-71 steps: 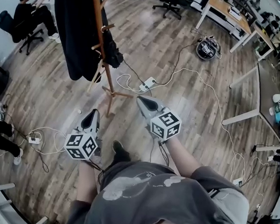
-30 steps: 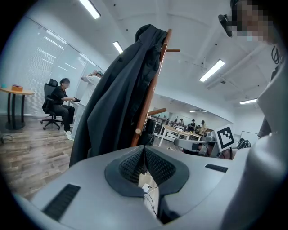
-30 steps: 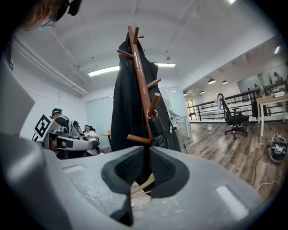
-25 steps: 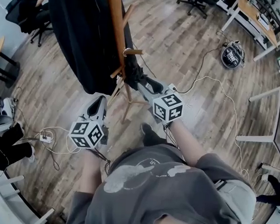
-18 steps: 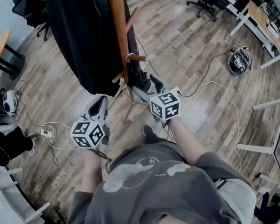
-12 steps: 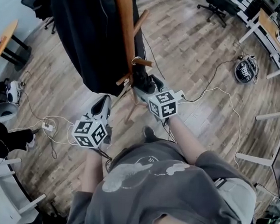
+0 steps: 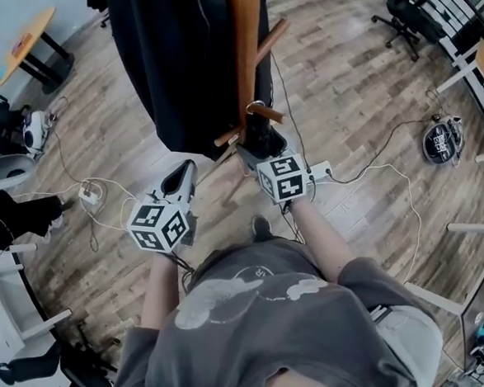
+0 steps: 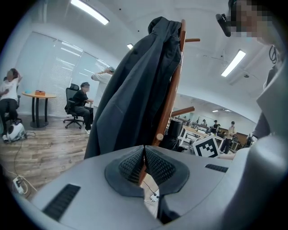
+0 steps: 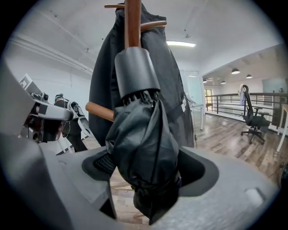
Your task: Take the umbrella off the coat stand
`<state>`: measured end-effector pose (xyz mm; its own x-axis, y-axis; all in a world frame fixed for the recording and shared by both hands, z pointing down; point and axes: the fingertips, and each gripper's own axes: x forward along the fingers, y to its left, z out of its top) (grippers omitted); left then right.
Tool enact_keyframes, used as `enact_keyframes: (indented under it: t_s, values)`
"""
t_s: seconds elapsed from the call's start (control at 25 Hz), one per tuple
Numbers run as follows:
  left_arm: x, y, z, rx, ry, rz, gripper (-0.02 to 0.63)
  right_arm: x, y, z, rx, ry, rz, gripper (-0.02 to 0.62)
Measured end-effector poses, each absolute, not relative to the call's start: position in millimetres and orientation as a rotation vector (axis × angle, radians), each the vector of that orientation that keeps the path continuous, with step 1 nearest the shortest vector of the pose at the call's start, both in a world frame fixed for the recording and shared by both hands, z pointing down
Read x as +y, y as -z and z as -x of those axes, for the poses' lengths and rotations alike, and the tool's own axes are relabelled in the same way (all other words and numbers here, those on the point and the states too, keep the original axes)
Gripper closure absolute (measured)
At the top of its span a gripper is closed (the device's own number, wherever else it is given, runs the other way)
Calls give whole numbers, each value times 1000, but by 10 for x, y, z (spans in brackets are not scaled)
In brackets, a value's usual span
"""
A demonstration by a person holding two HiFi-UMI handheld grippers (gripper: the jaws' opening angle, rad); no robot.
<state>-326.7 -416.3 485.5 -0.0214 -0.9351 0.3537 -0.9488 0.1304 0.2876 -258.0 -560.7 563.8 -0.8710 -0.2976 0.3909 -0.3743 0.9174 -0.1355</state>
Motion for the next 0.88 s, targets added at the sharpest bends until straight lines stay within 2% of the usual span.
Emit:
enact_keyframes:
  t_s: [0.32,0.44,0.68,0.88]
  values:
    - [-4072,-4872,3307,-1983,-37,-1775,600,-5660,-5771,2674,-2706,-210,-490,196]
    - [-4024,-4859,3300,-1989,-40,-1768,600,-5693,-5757,2663,-2710,-187,-511,271]
    - [-3873,-4828,3317,-1998,-40,-1768,600,-5617,-5735,2628,-2684,-208,-496,320]
    - [-3771,-4769,3348,-1995,-27,-1783,600,-5555,-5513,2541,-2735,-233,-554,327]
